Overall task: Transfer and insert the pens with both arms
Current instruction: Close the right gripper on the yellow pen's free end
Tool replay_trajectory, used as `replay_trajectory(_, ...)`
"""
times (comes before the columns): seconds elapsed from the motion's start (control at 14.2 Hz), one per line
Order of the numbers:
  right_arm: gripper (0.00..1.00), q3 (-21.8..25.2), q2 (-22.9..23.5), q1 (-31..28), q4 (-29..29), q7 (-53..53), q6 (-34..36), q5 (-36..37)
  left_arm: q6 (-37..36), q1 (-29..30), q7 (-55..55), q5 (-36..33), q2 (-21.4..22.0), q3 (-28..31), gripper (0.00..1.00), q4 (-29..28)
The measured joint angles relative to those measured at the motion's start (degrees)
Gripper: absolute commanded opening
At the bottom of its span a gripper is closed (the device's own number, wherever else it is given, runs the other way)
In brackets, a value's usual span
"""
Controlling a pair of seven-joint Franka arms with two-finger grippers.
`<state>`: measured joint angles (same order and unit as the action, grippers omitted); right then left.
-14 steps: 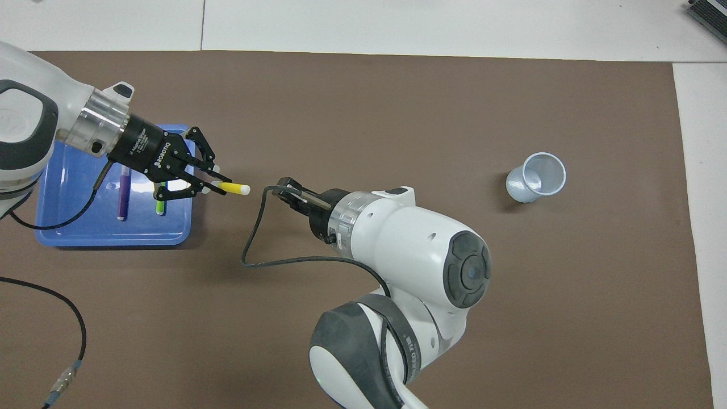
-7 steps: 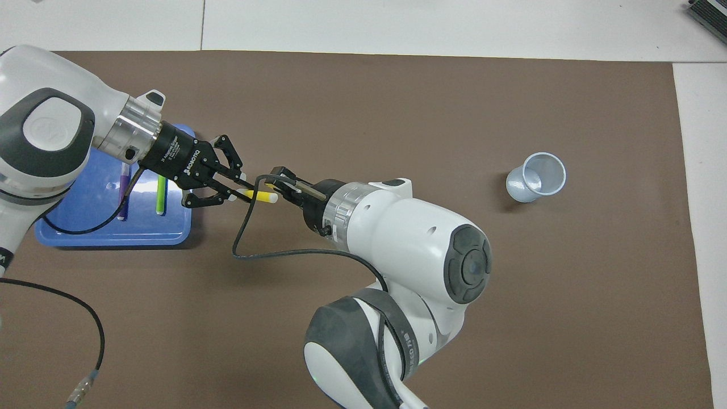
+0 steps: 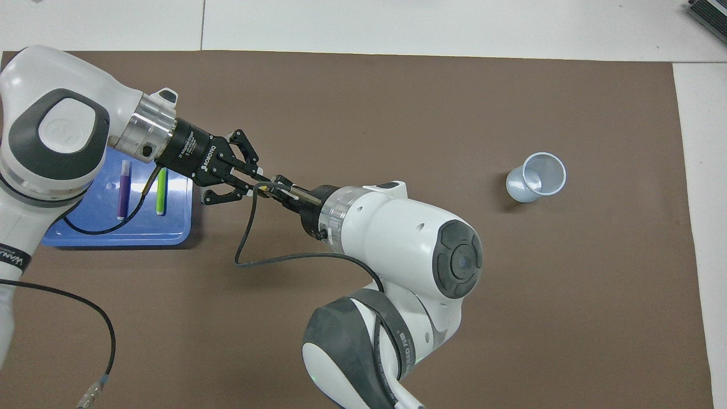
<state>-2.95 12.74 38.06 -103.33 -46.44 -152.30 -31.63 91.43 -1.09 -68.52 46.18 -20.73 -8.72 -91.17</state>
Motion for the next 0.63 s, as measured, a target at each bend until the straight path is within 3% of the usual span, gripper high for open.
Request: replay_trajectory(0.63,0.42,0.46,0.00,-0.32,0.40,0.13,0.57,4.51,0.89,-0.22,-0.89,0.01,0.55,0.22,0.00,-0.72)
